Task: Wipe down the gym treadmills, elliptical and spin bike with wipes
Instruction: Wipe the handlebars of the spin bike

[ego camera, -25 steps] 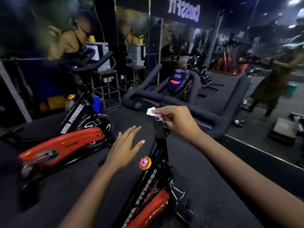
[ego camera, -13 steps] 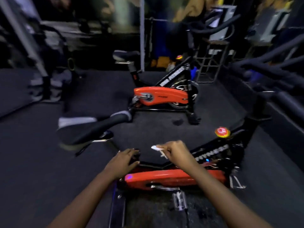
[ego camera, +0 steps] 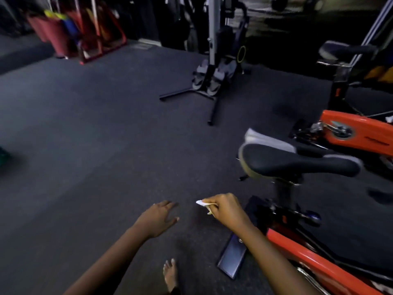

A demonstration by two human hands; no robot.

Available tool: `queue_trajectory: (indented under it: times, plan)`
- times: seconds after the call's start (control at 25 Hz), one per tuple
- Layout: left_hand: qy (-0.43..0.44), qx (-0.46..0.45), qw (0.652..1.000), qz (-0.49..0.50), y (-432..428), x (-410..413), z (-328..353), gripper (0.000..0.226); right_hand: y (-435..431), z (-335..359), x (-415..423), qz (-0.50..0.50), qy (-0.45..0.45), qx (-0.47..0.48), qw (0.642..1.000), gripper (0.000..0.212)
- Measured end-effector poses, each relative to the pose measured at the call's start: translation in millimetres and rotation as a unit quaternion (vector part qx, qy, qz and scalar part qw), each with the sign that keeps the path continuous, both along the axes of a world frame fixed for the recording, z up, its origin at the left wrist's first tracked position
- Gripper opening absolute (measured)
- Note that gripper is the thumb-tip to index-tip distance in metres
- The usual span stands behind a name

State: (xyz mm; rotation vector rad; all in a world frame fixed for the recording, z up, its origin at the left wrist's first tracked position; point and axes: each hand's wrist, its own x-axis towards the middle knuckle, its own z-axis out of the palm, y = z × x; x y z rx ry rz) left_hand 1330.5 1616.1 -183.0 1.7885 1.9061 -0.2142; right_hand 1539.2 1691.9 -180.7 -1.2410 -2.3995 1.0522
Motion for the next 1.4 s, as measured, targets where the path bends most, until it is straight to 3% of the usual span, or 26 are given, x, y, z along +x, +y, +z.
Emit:
queue_trajectory:
  times: [0.2, 0.36, 0.68, 0.92, 1.08, 1.24, 1.4]
  plan:
    - [-0.002, -0.004, 0.999, 0.05, 43.3, -135.0, -11.1, 0.056, 52.0, -6.7, -135.8, 0.002, -0.005, -0.03, 1.0, 0.029]
    - [-0.021, -0.001, 0.998, 0.051, 95.6, -204.7, -12.7, 0.055, 101.8, -0.1, -195.6, -0.022, -0.031, -0.057, 0.998, 0.021]
    - [-0.068, 0.003, 0.996, -0.051, 310.6, -225.2, -25.0, 0.058, 273.0, -14.8, -216.9, -0.159, -0.107, -0.052, 0.98, 0.02]
    - [-0.046, 0.034, 0.981, -0.187, 531.2, -171.5, -6.6, 0.06, 430.6, -13.6, -157.7, -0.315, -0.108, -0.072, 0.94, 0.021]
    - [-0.037, 0.03, 0.948, -0.314, 651.9, -93.0, -5.1, 0.06, 492.3, 1.6, -79.9, -0.425, -0.124, -0.067, 0.894, 0.022]
    - [-0.035, 0.008, 0.897, -0.44, 733.5, 21.2, -8.3, 0.059, 514.6, 12.0, 6.1, -0.558, -0.115, -0.071, 0.819, 0.026]
    - [-0.072, 0.026, 0.829, -0.554, 792.8, 154.0, -4.5, 0.056, 522.0, 13.2, 89.8, -0.689, -0.111, -0.074, 0.712, 0.022]
